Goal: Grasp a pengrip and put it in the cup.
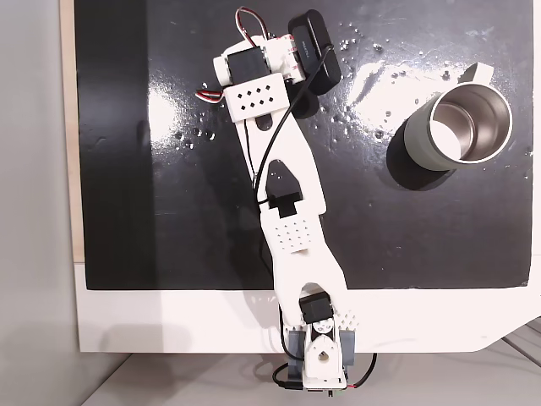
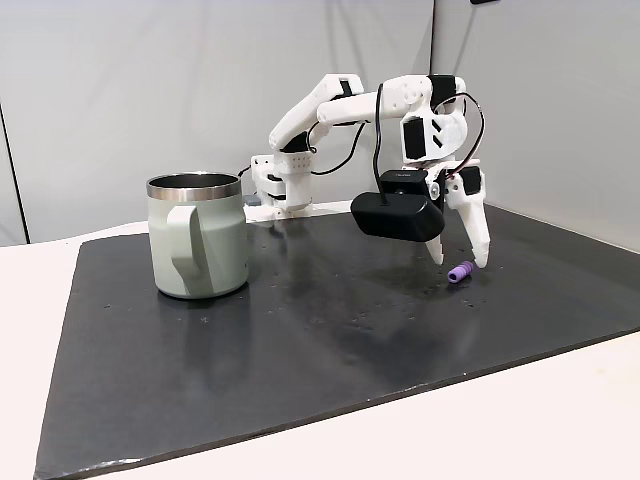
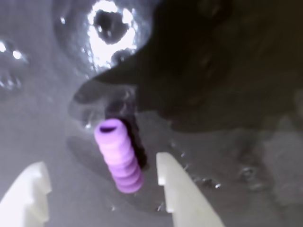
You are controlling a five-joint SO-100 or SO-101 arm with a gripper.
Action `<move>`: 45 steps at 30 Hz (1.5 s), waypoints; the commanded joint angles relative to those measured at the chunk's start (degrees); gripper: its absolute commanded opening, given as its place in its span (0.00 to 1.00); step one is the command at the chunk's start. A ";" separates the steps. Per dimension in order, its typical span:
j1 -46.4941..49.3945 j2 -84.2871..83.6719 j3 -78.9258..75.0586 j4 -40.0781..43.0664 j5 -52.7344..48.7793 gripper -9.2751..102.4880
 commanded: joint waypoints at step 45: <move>0.35 11.51 -10.37 2.46 2.90 0.08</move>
